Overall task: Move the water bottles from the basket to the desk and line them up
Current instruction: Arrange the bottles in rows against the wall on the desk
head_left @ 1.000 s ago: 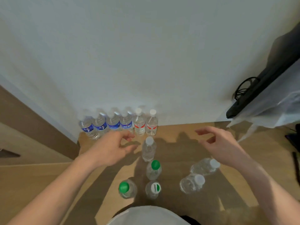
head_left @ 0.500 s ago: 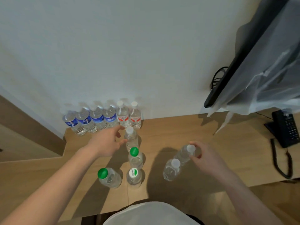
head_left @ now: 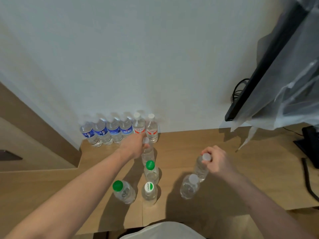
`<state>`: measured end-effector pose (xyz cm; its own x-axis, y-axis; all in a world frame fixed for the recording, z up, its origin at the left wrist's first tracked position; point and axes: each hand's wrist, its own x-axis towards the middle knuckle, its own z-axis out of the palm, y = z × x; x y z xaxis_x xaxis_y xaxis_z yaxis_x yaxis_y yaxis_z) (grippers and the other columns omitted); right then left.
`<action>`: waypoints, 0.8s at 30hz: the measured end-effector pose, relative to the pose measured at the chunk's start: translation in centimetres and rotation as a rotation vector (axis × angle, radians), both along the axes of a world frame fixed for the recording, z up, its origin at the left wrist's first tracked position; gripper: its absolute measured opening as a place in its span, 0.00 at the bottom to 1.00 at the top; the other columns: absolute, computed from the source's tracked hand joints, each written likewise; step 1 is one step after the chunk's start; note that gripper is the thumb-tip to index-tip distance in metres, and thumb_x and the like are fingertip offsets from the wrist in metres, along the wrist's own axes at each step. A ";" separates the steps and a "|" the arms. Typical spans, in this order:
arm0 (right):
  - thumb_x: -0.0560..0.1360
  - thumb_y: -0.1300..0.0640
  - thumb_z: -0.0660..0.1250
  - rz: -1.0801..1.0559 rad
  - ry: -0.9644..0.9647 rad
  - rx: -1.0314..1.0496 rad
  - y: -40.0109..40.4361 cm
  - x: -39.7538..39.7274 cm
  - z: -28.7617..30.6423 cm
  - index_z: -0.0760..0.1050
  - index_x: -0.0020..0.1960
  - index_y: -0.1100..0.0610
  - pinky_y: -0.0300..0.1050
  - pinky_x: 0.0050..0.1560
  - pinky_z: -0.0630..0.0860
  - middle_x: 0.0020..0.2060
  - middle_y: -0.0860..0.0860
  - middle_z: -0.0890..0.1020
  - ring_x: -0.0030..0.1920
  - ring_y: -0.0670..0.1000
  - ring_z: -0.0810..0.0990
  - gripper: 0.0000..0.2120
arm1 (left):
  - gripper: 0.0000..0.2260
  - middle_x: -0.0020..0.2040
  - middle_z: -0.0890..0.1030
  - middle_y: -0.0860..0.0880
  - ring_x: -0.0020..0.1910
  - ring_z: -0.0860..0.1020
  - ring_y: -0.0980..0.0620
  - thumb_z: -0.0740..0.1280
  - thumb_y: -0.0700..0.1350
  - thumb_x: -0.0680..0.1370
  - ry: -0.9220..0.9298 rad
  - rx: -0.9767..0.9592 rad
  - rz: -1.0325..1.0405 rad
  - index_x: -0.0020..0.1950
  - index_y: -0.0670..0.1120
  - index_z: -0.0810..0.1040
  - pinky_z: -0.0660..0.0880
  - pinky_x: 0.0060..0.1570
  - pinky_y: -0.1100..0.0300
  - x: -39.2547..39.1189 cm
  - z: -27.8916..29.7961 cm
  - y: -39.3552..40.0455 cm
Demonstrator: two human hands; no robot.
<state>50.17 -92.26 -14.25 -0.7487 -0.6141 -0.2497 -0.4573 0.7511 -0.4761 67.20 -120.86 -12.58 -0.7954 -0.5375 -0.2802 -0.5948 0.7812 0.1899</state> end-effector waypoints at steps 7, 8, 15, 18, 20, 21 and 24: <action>0.79 0.56 0.74 0.025 0.018 -0.052 -5.5 1.0 4.1 0.80 0.58 0.46 0.49 0.63 0.75 0.55 0.44 0.77 0.56 0.49 0.78 0.10 | 0.15 0.52 0.84 0.52 0.52 0.83 0.45 0.66 0.55 0.82 0.227 -0.018 0.077 0.68 0.53 0.73 0.77 0.43 0.51 4.0 1.2 -3.0; 0.79 0.56 0.75 0.047 0.010 -0.060 -6.6 1.1 4.8 0.81 0.59 0.47 0.51 0.65 0.76 0.56 0.45 0.78 0.57 0.50 0.79 0.11 | 0.14 0.51 0.83 0.53 0.51 0.82 0.46 0.66 0.55 0.82 0.268 -0.021 0.084 0.66 0.54 0.73 0.77 0.42 0.51 4.7 1.5 -3.4; 0.77 0.57 0.74 0.251 0.055 -0.124 -15.1 4.2 7.6 0.82 0.58 0.47 0.46 0.58 0.73 0.54 0.48 0.79 0.55 0.53 0.80 0.11 | 0.09 0.46 0.80 0.57 0.46 0.78 0.52 0.68 0.56 0.82 0.409 0.005 0.182 0.59 0.56 0.75 0.73 0.42 0.53 9.5 3.9 -6.9; 0.76 0.58 0.74 0.313 0.053 -0.142 -18.5 6.1 7.9 0.82 0.58 0.48 0.43 0.53 0.68 0.54 0.49 0.79 0.54 0.51 0.79 0.11 | 0.07 0.44 0.78 0.58 0.45 0.78 0.53 0.68 0.57 0.81 0.417 0.016 0.225 0.56 0.58 0.74 0.70 0.41 0.55 12.3 3.0 -8.7; 0.77 0.57 0.74 0.350 0.049 -0.147 -20.7 7.5 7.9 0.82 0.58 0.48 0.42 0.53 0.68 0.55 0.49 0.80 0.54 0.51 0.79 0.11 | 0.06 0.42 0.77 0.58 0.43 0.77 0.53 0.68 0.56 0.81 0.411 0.030 0.251 0.53 0.60 0.72 0.69 0.39 0.55 14.2 2.1 -9.8; 0.77 0.57 0.74 0.365 0.041 -0.146 -21.8 8.2 7.8 0.83 0.58 0.48 0.42 0.52 0.69 0.55 0.49 0.80 0.54 0.51 0.79 0.11 | 0.06 0.41 0.77 0.59 0.43 0.77 0.53 0.68 0.56 0.81 0.402 0.031 0.265 0.52 0.60 0.71 0.69 0.40 0.55 15.0 1.7 -10.3; 0.77 0.57 0.73 0.411 0.020 -0.147 -25.1 10.3 7.1 0.84 0.57 0.50 0.41 0.51 0.68 0.52 0.46 0.81 0.53 0.48 0.79 0.09 | 0.05 0.43 0.75 0.59 0.45 0.76 0.52 0.68 0.55 0.81 0.386 0.032 0.309 0.53 0.60 0.72 0.69 0.42 0.54 16.8 0.2 -12.1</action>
<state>60.45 -117.33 -7.14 -0.4383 -0.8900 -0.1252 -0.7147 0.4296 -0.5519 84.00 -132.95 -12.39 -0.6493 -0.7603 -0.0167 -0.6789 0.5696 0.4633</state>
